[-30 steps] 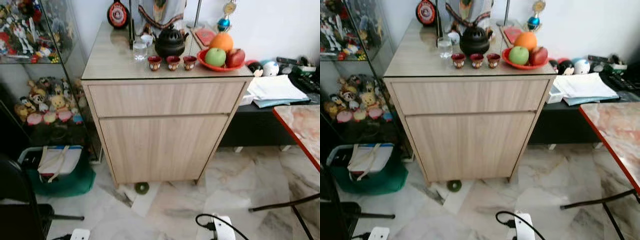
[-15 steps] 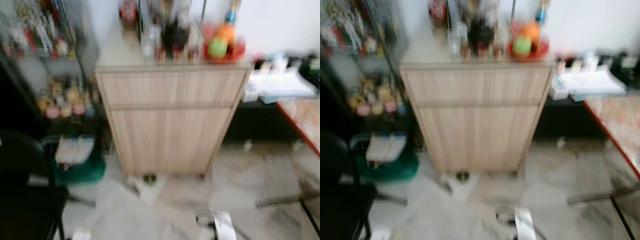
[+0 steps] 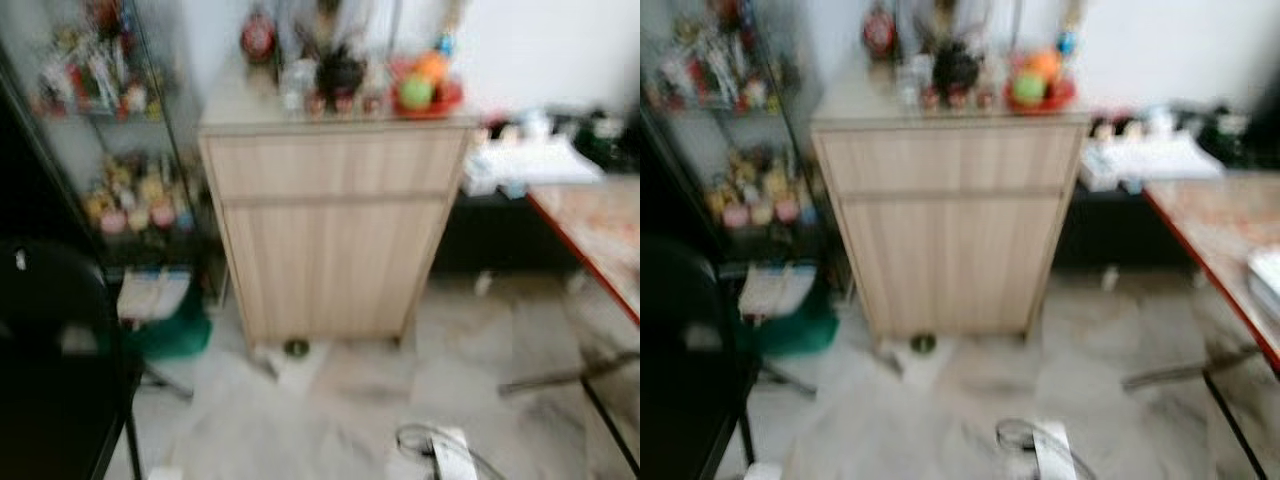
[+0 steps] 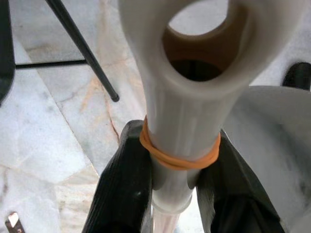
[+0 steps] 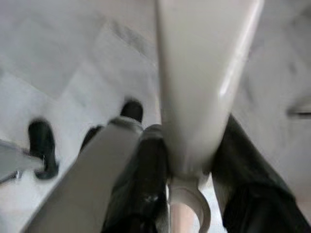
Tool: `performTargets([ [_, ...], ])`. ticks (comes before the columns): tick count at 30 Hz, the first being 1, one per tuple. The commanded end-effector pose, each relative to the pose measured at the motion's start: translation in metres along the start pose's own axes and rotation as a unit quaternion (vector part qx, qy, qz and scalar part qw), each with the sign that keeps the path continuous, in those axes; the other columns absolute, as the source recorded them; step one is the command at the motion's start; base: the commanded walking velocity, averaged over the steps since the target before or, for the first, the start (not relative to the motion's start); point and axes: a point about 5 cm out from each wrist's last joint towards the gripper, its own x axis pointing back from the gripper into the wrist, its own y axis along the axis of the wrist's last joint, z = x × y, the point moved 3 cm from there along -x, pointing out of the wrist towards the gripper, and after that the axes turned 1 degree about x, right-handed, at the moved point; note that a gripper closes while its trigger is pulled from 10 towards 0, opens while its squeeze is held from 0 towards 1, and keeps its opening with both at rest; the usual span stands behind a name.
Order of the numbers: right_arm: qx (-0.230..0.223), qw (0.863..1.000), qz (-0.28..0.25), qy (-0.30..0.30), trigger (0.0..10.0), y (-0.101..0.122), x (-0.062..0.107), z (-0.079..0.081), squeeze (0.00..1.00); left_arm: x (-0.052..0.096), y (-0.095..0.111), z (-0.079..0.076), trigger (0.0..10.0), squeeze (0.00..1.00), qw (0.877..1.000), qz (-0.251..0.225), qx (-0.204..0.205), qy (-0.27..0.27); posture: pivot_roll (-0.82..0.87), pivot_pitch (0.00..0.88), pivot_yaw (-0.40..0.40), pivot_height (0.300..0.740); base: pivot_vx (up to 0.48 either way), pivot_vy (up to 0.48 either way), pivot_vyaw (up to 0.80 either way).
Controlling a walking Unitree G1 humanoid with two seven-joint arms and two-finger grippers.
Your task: Sweep floor
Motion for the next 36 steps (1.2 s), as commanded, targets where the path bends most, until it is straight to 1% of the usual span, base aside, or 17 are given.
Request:
performTargets([
  [1,-0.149,0.982,-0.111,0.042,10.0,0.056,0.002,0.015,0.00,-0.004,0.035,-0.003,10.0,0.00,0.998,-0.047,0.051,-0.005,0.01,0.000,-0.063,0.740,-0.285,0.000,0.00],
  [8,-0.134,0.984,-0.107,0.044,10.0,0.053,0.001,0.016,0.00,-0.004,0.034,-0.003,10.0,0.00,0.998,-0.045,0.049,-0.006,0.01,0.000,-0.064,0.740,-0.283,0.000,0.00],
  [10,-0.119,0.986,-0.104,0.046,10.0,0.052,0.001,0.018,0.00,-0.004,0.033,-0.005,10.0,0.00,0.998,-0.044,0.047,-0.008,0.01,0.000,-0.065,0.740,-0.281,0.000,0.00],
  [24,-0.112,0.987,-0.103,0.046,10.0,0.051,0.001,0.021,0.00,-0.005,0.031,-0.017,10.0,0.00,0.998,-0.040,0.044,-0.016,0.01,0.000,-0.064,0.740,-0.283,0.000,0.00],
  [32,-0.111,0.987,-0.104,0.049,10.0,0.051,0.001,0.022,0.00,-0.005,0.030,-0.016,10.0,0.00,0.998,-0.040,0.046,-0.015,0.01,0.000,-0.062,0.740,-0.282,0.000,0.00],
  [36,-0.111,0.987,-0.103,0.050,10.0,0.051,0.001,0.023,0.00,-0.004,0.025,-0.011,10.0,0.00,0.998,-0.036,0.047,-0.012,0.01,0.000,-0.061,0.740,-0.281,0.000,0.00],
])
